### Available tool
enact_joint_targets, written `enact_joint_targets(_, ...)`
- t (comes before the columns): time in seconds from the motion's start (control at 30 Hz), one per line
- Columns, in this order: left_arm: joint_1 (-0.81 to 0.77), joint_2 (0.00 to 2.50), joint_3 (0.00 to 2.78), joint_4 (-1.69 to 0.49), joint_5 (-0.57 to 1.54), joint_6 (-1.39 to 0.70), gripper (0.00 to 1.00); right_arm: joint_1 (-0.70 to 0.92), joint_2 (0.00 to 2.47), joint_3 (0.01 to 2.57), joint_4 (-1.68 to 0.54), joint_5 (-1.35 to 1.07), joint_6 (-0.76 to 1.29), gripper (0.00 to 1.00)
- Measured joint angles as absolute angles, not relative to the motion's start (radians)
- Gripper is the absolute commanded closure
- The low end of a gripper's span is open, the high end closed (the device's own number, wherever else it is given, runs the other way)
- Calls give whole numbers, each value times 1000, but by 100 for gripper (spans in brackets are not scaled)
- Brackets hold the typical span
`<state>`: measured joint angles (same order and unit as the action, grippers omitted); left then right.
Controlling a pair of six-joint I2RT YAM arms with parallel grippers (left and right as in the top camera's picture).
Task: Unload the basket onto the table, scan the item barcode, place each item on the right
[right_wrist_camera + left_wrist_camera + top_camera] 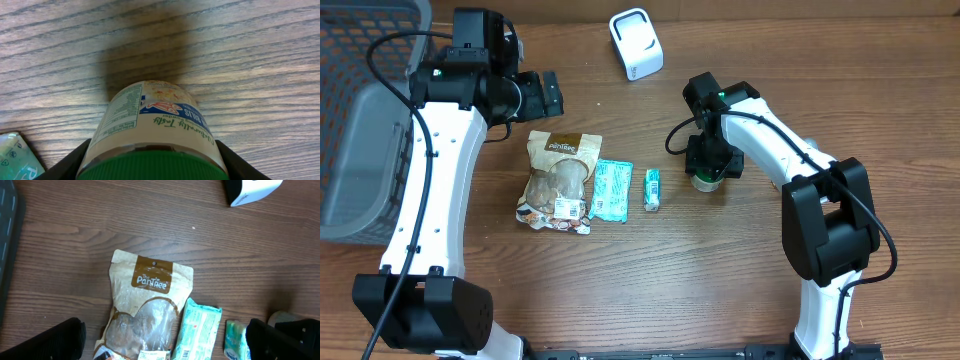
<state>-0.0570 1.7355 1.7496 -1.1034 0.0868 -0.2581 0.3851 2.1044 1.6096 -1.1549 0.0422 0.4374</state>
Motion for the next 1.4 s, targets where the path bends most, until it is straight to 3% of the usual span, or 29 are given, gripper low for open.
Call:
enact_joint_targets(0.37, -57, 1736, 1750, -1103, 87, -258, 0, 385, 2104, 1610, -1156, 43, 438, 40)
enact_joint_targets(0.57, -57, 1736, 1750, -1103, 87, -258, 0, 385, 2104, 1610, -1156, 42, 443, 20)
enact_joint_targets(0.67, -57, 1736, 1750, -1103, 87, -258, 1, 385, 2104, 1610, -1157, 42, 439, 0)
enact_joint_targets(1.4, -57, 1736, 1750, -1103, 87, -258, 0, 385, 2104, 1610, -1160, 42, 444, 7)
